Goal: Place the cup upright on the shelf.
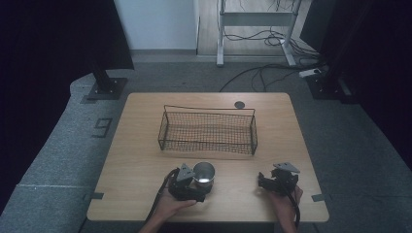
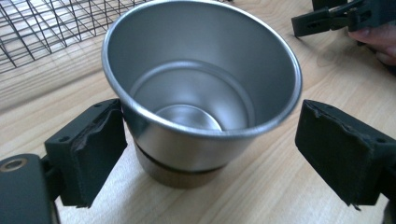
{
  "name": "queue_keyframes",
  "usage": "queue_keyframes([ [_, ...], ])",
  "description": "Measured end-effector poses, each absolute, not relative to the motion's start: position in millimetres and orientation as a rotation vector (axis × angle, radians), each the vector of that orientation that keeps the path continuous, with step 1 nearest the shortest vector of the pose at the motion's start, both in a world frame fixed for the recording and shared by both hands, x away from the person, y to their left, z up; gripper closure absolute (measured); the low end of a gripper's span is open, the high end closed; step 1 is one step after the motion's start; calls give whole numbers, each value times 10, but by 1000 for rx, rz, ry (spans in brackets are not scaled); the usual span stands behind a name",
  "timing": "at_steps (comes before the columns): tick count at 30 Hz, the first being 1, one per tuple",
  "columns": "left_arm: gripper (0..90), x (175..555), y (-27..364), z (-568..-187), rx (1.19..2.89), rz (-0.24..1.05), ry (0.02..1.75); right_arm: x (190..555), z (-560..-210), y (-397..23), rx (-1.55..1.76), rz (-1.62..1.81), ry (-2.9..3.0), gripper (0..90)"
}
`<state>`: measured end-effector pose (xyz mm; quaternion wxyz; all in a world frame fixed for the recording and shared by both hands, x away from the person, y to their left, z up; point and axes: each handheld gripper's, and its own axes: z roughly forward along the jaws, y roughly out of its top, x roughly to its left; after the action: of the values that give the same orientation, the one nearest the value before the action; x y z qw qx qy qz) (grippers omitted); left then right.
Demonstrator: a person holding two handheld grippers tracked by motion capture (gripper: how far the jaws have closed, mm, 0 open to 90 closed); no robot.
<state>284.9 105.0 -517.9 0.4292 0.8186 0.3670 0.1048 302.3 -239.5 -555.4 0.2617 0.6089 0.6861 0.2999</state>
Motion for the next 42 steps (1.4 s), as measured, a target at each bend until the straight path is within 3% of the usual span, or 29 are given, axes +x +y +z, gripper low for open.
queue_keyframes([
  [8,95,2981,916,-5237,2032,288,922,3023,-5554,-2395,1648,812,1856,84],
  [13,168,2982,873,-5272,2026,334,905,3023,-5554,-2395,1649,812,1855,85],
  [42,178,2912,1052,-5099,1967,355,867,3020,-5552,-2394,1644,817,1858,95],
])
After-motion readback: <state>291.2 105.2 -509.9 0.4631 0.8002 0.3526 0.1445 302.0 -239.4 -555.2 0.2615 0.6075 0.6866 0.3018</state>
